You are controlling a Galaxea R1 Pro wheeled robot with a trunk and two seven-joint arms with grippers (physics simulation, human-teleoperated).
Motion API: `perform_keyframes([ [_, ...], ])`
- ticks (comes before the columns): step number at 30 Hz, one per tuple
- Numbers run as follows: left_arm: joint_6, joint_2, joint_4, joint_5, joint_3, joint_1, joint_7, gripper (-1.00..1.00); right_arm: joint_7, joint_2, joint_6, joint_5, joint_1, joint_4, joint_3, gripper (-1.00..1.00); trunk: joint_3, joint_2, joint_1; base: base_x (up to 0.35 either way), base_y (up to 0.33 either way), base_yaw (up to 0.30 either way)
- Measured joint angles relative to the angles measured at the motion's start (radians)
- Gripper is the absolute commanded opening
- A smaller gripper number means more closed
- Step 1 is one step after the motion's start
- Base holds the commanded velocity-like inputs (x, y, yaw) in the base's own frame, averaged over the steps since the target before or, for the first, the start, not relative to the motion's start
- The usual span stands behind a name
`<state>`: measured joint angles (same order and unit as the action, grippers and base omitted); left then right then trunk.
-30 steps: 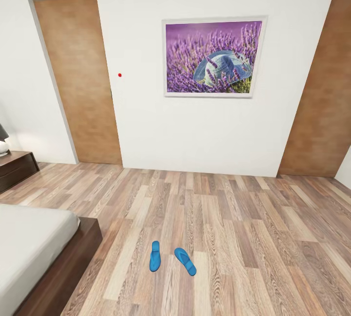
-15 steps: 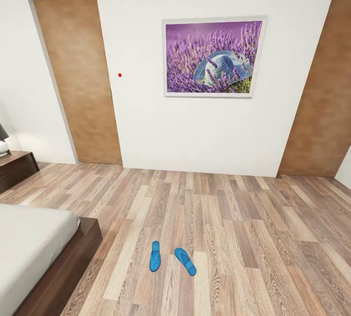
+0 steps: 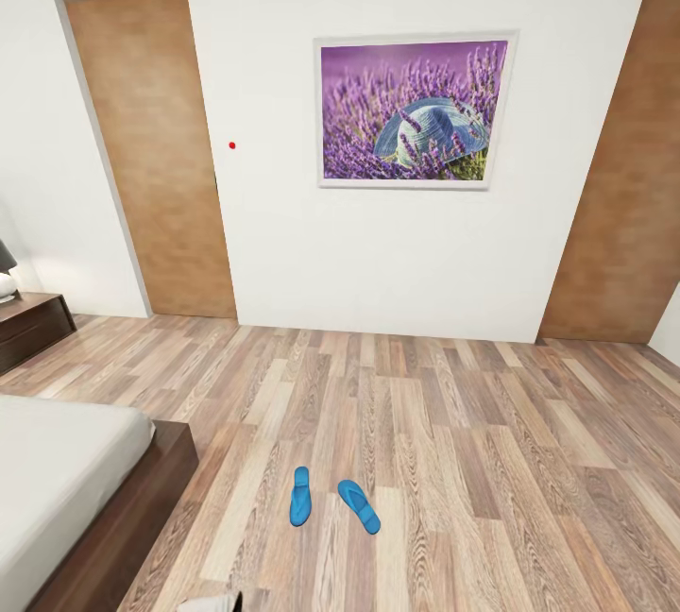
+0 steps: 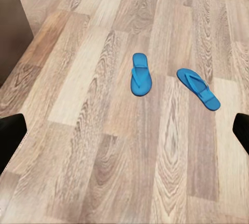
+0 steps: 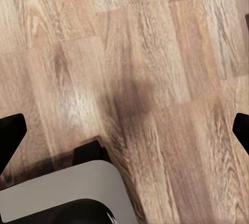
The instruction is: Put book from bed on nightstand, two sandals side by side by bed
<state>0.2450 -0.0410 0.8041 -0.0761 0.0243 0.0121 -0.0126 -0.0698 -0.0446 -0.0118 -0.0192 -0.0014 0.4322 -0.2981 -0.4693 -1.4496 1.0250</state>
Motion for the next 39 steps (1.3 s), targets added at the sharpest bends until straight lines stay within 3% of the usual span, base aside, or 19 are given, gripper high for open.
perform_keyframes([
  [23, 0.021, 0.002, -0.004, -0.001, 0.033, 0.000, -0.002, 1.00, 0.000, 0.000, -0.001, 0.001, 0.000, 0.001, -0.005, 1.00, 0.000, 0.000, 0.000, 0.000, 0.000, 0.003],
  [39, 0.022, 0.002, -0.004, 0.000, 0.034, 0.000, -0.001, 1.00, 0.000, 0.000, -0.001, 0.001, 0.000, 0.002, -0.005, 1.00, 0.001, 0.000, 0.000, 0.000, 0.000, 0.262],
])
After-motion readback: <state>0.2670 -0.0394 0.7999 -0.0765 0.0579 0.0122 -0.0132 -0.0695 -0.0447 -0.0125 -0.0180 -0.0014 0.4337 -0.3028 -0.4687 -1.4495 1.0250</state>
